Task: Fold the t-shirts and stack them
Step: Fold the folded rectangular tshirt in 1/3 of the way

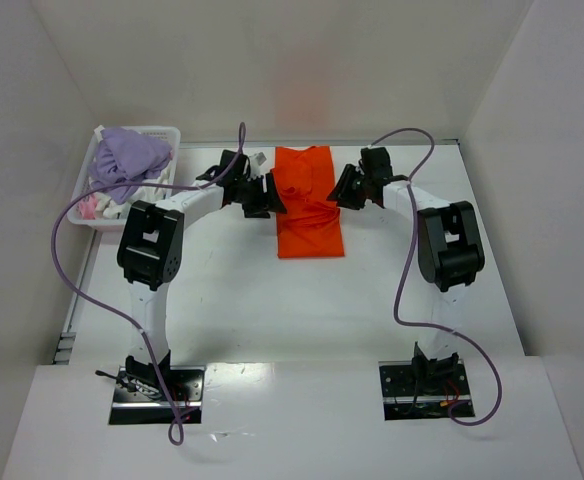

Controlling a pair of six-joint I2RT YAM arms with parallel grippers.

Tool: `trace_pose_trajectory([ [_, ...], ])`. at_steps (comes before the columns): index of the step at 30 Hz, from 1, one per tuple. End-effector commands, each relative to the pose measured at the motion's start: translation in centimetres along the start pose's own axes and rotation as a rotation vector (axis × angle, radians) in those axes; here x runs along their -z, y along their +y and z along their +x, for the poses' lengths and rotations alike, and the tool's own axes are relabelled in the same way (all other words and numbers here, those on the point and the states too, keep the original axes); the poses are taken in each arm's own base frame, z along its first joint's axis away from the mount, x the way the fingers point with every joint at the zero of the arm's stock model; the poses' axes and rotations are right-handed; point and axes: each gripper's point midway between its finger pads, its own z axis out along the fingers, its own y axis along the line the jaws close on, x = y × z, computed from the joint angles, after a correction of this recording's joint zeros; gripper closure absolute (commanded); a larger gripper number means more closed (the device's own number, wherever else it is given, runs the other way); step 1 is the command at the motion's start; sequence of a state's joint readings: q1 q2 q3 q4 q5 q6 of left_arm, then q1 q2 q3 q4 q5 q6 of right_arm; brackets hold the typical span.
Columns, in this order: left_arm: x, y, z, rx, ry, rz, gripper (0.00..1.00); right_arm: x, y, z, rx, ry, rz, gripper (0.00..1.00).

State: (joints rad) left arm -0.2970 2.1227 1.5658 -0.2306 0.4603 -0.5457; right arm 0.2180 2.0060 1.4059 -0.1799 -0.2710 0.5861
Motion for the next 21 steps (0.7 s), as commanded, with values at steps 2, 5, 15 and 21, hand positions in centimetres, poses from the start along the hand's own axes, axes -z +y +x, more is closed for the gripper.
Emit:
trace_pose_trajectory([
  [2,1.1,-2.1,-1.1,-0.045,-0.039,0.083,0.29,-0.4,0.8,-0.4,0.004,-0.012,-0.044,0.55],
  [5,0.6,-2.3,-1.0,-0.038,-0.032,0.114,0.29,-1.0,0.5,-0.2,0.001,-0.003,-0.038,0.56],
  [15,-0.5,-1.9,-0.6,-0.010,-0.010,0.128,0.33,-3.1,1.4,0.5,0.023,0.035,-0.069,0.72],
  [21,-0.3,-1.7,-0.2,-0.023,-0.019,0.122,0.33,-3.6,2.7,0.8,0.039,0.049,-0.099,0.85],
])
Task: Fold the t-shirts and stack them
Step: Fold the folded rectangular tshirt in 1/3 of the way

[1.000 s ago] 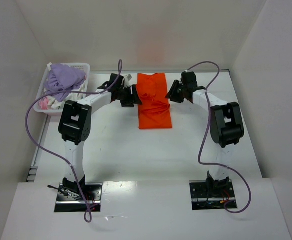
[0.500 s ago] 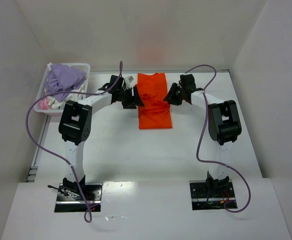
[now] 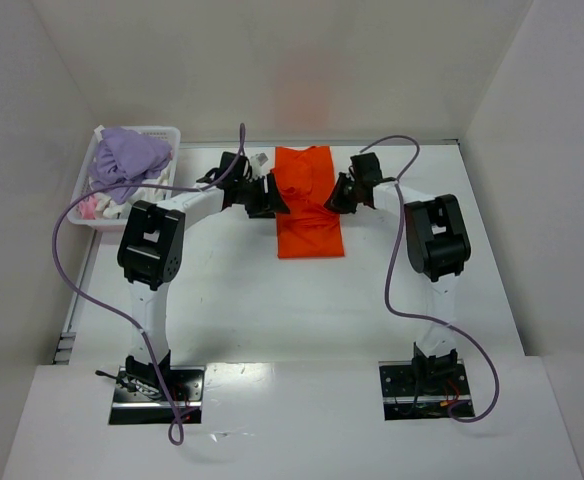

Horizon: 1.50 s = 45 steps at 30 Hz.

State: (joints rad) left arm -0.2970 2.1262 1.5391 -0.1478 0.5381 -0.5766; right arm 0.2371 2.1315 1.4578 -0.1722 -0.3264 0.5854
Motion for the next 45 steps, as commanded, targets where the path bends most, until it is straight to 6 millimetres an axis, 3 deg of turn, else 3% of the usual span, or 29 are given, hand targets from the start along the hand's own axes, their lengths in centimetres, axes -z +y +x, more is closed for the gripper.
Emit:
trace_pose_trajectory([
  [1,0.0,-0.3,0.1,-0.023,-0.003,0.038,0.33,0.0,3.4,-1.7,0.048,-0.045,-0.081,0.85],
  [3,-0.2,-1.1,0.4,-0.034,0.008,0.066,0.33,0.1,4.0,-2.1,0.055,-0.052,-0.102,0.86],
  [10,-0.2,-0.9,0.7,-0.041,0.013,0.063,0.32,0.9,6.2,-4.1,0.070,-0.093,-0.155,0.89],
  [14,0.0,-1.3,1.0,-0.051,0.008,0.061,0.31,1.5,8.4,-5.3,0.099,-0.118,-0.210,0.90],
  [17,0.3,-2.0,1.2,-0.097,0.002,0.064,0.31,1.9,8.4,-5.4,0.105,-0.108,-0.188,0.89],
  [19,0.8,-2.4,1.2,-0.129,-0.004,0.050,0.30,3.6,9.4,-6.9,0.144,-0.166,-0.181,0.84],
  [21,1.8,-3.3,1.1,-0.166,-0.024,0.041,0.28,5.0,9.1,-7.0,0.171,-0.185,-0.146,0.77],
  [22,2.3,-3.1,0.9,-0.165,-0.039,0.014,0.27,7.0,9.9,-8.1,0.190,-0.241,-0.139,0.76],
  [24,3.9,-3.7,0.6,-0.200,-0.077,-0.005,0.25,8.5,9.7,-7.5,0.197,-0.249,-0.126,0.73],
  [25,4.5,-3.4,0.4,-0.200,-0.097,-0.041,0.25,10.4,10.5,-8.0,0.231,-0.285,-0.133,0.73],
  [29,7.4,-4.4,-0.3,-0.249,-0.160,-0.078,0.19,11.2,9.9,-4.8,0.271,-0.216,-0.144,0.76],
  [34,8.9,-5.2,-0.4,-0.313,-0.144,-0.089,0.15,9.4,9.4,-0.1,0.321,-0.121,-0.135,0.80],
  [35,9.1,-5.3,-0.5,-0.325,-0.139,-0.092,0.15,9.2,10.4,1.0,0.353,-0.105,-0.151,0.80],
  [40,10.1,-5.3,-0.5,-0.369,-0.141,-0.140,0.14,7.4,8.3,4.5,0.365,-0.053,-0.042,0.82],
  [45,10.4,-5.7,-0.7,-0.372,-0.167,-0.128,0.14,6.3,5.4,6.0,0.341,-0.016,0.041,0.85],
])
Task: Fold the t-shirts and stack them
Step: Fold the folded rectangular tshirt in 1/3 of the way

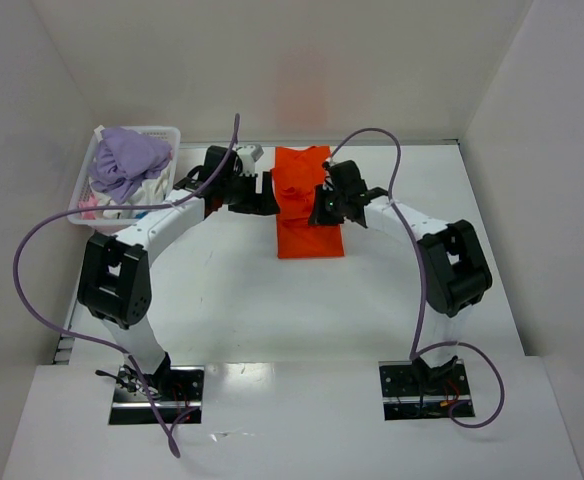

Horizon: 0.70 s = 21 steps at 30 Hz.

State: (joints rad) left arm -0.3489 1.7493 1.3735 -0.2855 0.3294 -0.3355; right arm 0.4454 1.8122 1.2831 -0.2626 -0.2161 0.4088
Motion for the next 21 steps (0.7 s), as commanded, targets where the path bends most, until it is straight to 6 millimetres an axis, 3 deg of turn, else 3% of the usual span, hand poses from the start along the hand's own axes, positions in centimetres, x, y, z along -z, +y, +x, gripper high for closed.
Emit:
trace_pose_trajectory([
  [1,1.5,-0.9,-1.9,-0.062,-0.063,0.006,0.14,-0.9,-2.5,1.2,0.005,0.016,0.097,0.85],
  [9,1.0,-1.6,-1.8,-0.064,-0.050,0.055,0.14,-3.5,-5.1,3.5,0.026,0.077,0.235,0.88],
  [20,1.6,-1.2,-2.0,-0.072,-0.068,0.041,0.11,-4.4,-5.5,0.8,0.026,0.014,0.293,0.88],
  [21,1.6,-1.2,-2.0,-0.072,-0.068,0.041,0.11,-4.8,-5.8,1.2,0.025,0.026,0.298,0.88],
])
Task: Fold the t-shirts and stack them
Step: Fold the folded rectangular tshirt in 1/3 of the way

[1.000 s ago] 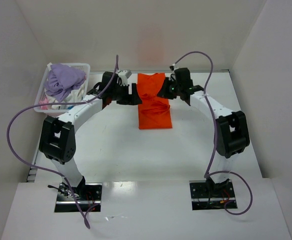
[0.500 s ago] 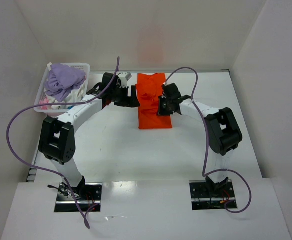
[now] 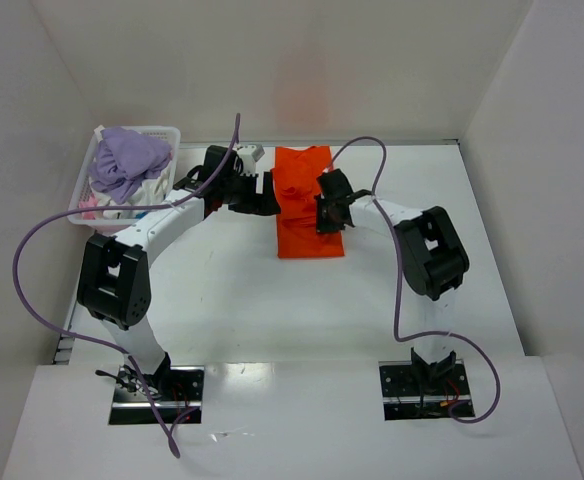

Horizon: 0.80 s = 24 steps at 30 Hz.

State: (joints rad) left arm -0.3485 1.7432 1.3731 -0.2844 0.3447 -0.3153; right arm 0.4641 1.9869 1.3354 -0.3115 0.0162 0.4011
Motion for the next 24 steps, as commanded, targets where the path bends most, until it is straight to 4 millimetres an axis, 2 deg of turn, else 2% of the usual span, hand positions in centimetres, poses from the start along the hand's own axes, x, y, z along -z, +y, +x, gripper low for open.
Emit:
trace_pose_trajectory([
  [1,1.4,-0.9,-1.9,-0.050,-0.065,0.024,0.11,-0.6,0.3,-2.1,0.014,-0.050,0.033,0.88],
  [4,1.4,-0.9,-1.9,-0.050,-0.065,0.024,0.11,-1.4,0.5,-2.4,0.014,-0.044,0.036,0.88],
  [6,1.3,-0.7,-1.5,-0.055,-0.057,0.022,0.11,-2.1,0.3,-1.6,0.015,-0.019,0.037,0.88],
  [12,1.3,-0.2,-1.2,-0.047,-0.052,0.014,0.10,-2.0,0.8,-3.0,0.004,-0.063,0.030,0.88],
  [17,1.4,0.2,-1.4,-0.041,-0.056,0.007,0.10,-1.3,1.6,-5.6,0.000,-0.125,0.025,0.88],
  [18,1.4,0.2,-1.4,-0.041,-0.056,0.007,0.10,-1.7,1.5,-5.3,0.001,-0.117,0.029,0.88],
  [21,1.4,0.2,-1.4,-0.041,-0.056,0.007,0.10,-1.6,1.9,-6.3,-0.001,-0.136,0.019,0.86],
  [24,1.1,0.4,-1.1,-0.038,-0.048,0.006,0.10,-2.7,2.0,-6.6,0.009,-0.133,0.021,0.86],
])
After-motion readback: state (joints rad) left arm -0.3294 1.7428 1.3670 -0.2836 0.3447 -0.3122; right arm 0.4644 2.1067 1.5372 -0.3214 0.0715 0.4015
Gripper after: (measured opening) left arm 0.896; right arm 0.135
